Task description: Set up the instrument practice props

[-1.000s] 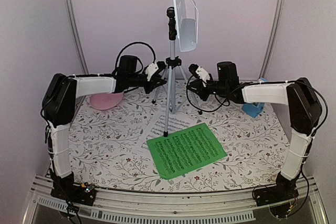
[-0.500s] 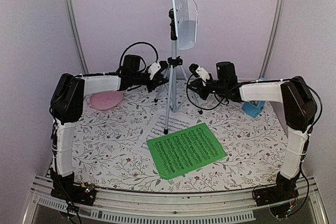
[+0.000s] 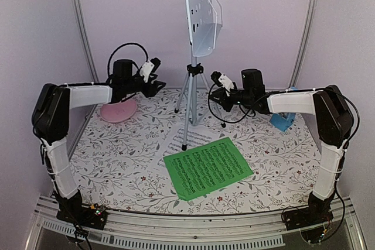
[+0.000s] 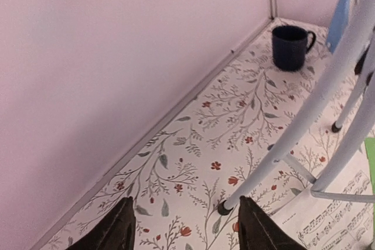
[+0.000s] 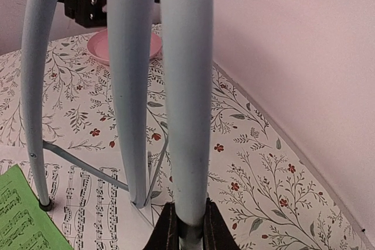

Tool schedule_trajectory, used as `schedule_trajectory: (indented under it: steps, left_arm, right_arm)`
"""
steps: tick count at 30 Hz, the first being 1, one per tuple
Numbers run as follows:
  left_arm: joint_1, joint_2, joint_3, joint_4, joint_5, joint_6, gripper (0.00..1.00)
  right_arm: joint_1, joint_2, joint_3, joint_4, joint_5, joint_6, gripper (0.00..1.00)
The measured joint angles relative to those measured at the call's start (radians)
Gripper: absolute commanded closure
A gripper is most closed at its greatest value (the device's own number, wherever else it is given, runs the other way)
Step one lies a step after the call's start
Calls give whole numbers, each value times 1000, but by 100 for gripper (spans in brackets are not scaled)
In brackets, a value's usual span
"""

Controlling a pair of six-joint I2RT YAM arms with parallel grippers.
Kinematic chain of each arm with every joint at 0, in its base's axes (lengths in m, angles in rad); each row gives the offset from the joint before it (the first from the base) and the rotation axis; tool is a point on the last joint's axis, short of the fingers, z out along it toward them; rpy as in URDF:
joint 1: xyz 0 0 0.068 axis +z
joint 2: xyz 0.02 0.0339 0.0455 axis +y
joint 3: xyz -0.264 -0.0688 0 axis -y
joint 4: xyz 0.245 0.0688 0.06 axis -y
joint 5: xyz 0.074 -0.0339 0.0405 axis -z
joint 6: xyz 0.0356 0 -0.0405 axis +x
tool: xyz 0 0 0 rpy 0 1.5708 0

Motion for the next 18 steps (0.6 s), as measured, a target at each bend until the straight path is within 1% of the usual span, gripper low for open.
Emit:
schedule_trajectory:
  steps: [1,3,5,7,9,11,14,18]
  left_arm:
    - [13,-47,-46,13,-13,-26,40]
    - [42,-183,-185,89,-48,-102,41]
    - [42,-307,-307,169,-77,-175,41]
    - [1,-408,-420,255,-109,-245,39]
    - [-61,-457,-496,309,-135,-294,38]
    - [-143,-464,-549,336,-163,-340,38]
    - [-250,-423,-598,339,-195,-404,38]
    - [-314,-333,-603,340,-215,-452,38]
  right_arm:
    - [0,0,0,0,-1,0,100]
    - [0,0,0,0,-2,0,100]
    - [0,0,0,0,-1,0,100]
    - [0,0,0,0,-1,1,100]
    - [0,0,0,0,-1,2,100]
    - [0,0,-1,1,-1,3,100]
    - [0,0,-3,3,-1,4,99]
    - [0,-3,-8,6,-1,5,97]
